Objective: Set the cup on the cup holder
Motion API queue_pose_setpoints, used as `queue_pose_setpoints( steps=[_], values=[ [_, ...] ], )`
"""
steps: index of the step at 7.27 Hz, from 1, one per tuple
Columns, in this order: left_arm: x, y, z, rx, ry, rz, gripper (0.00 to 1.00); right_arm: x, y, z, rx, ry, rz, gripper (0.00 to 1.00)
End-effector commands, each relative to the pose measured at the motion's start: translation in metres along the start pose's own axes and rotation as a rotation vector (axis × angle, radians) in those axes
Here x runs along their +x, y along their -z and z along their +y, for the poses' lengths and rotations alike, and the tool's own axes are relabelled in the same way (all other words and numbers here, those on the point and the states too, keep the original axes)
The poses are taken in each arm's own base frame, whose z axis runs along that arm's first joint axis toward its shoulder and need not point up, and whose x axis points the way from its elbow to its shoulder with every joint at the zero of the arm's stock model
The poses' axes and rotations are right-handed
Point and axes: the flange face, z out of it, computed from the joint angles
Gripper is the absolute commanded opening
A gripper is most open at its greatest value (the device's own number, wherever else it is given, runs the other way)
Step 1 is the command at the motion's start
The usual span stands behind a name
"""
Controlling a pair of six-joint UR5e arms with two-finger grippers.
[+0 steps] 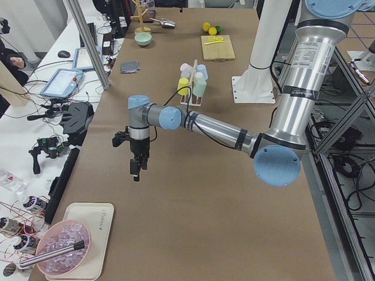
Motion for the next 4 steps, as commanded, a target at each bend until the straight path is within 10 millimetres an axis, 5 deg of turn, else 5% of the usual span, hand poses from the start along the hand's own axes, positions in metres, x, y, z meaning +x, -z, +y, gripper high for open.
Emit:
queue_pose_setpoints(
  steps=[1,4],
  values=[
    [-0.044,-0.022,0.031,-0.118,0.010,0.123,0.97,0.002,-0.002,0.000,-0.004,-0.003,0.001,0.99],
    [-0.124,-0.062,0.093,-0.174,0.109,0.415,0.97,0.002,-0.002,-0.001,-0.001,-0.006,0.006,0.99]
  ],
)
